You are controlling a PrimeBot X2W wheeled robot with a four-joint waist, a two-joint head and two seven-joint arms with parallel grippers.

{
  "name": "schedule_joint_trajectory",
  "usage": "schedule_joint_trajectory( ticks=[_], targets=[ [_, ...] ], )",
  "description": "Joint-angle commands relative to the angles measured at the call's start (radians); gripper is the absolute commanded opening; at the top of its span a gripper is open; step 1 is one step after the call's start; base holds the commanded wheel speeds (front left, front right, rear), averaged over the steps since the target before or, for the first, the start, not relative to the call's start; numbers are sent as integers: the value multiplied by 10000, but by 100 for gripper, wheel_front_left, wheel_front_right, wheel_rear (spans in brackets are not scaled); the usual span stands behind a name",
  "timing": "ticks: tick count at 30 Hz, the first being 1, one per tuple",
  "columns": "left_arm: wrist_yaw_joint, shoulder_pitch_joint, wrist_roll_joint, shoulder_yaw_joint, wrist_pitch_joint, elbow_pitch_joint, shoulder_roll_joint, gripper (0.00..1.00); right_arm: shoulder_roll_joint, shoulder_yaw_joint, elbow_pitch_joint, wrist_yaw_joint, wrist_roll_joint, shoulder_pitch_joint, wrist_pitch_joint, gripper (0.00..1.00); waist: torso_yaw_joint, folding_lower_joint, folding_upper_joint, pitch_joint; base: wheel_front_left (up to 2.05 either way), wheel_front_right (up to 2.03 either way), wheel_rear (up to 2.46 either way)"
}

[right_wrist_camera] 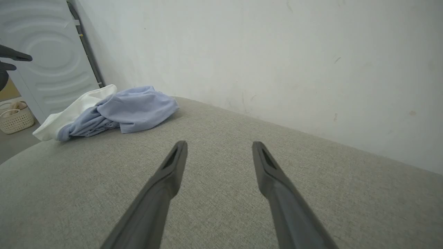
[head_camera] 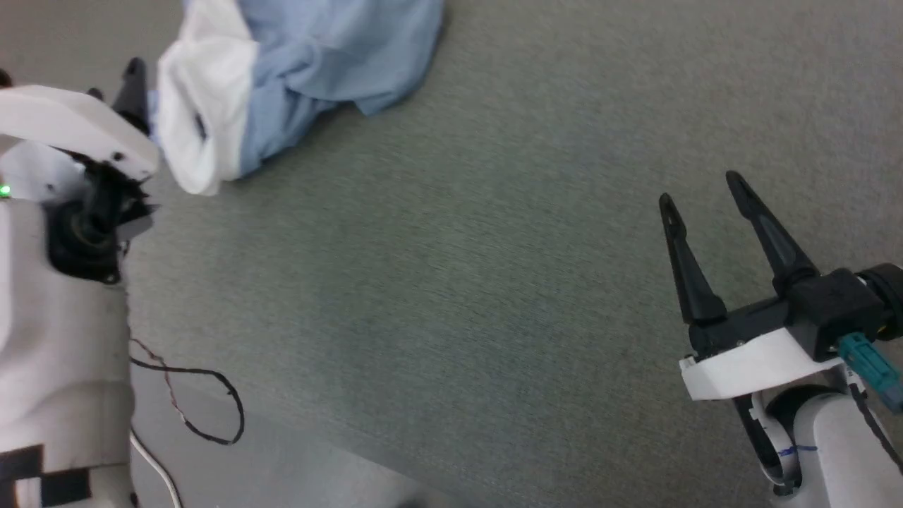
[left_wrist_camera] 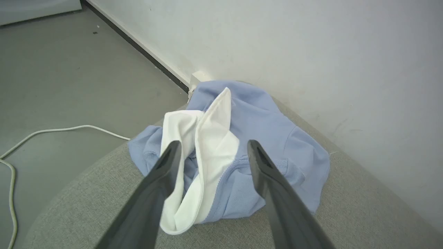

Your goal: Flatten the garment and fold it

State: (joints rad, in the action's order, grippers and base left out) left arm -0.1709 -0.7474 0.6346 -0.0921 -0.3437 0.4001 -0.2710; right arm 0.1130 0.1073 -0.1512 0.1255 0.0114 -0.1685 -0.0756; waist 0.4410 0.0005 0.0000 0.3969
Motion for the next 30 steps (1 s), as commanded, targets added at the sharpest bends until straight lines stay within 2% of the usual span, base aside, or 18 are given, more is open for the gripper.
schedule_joint_trajectory(
  ticks=[1, 5, 8, 14, 15, 16, 17, 19, 25, 30],
  targets=[
    [-113, -149, 173, -161, -322, 151, -207, 100, 40, 16, -86, 52, 96, -210, -93, 100, -2011, -5, 0, 2217, 0, 0, 0],
    [-422, -369, 563, -445, -1514, 445, -648, 100, 71, 18, -84, 52, 222, -455, -271, 100, -2443, -5, 0, 2757, 0, 0, 0],
    [-825, -434, 774, -600, -2308, 447, -828, 100, 63, 46, -25, 52, 289, -585, -411, 100, -2653, -5, 0, 2975, 0, 0, 0],
    [-1374, -151, 941, -584, -3675, 294, -1136, 100, 22, 116, 266, 52, 400, -736, -650, 100, -2839, -5, 0, 2887, 0, 0, 0],
    [-1390, -41, 960, -531, -3922, 260, -1191, 92, 7, 119, 332, 52, 421, -745, -708, 100, -2846, -5, 0, 2782, 0, 0, 0],
    [-1378, 56, 946, -476, -4072, 191, -1253, 41, -11, 120, 398, 52, 446, -756, -756, 100, -2850, -5, 0, 2675, 0, 0, 0],
    [-1339, 147, 884, -441, -4049, 89, -1329, 0, -32, 121, 474, 52, 468, -766, -802, 100, -2844, -5, 0, 2542, 0, 0, 0],
    [-1187, 313, 599, -458, -3510, -144, -1599, 0, -93, 141, 652, 52, 518, -780, -909, 100, -2828, -5, 0, 2190, 0, 0, 0],
    [-633, 225, -755, -728, 58, -294, -2574, 0, -331, 292, 1353, 52, 724, -717, -1212, 100, -2917, -5, 0, 698, 0, 0, 0],
    [15, -284, -1572, -531, 2620, -464, -3007, 0, -518, 223, 1954, 52, 855, -390, -1422, 100, -3176, -5, 0, -743, 0, 0, 0]
  ],
)
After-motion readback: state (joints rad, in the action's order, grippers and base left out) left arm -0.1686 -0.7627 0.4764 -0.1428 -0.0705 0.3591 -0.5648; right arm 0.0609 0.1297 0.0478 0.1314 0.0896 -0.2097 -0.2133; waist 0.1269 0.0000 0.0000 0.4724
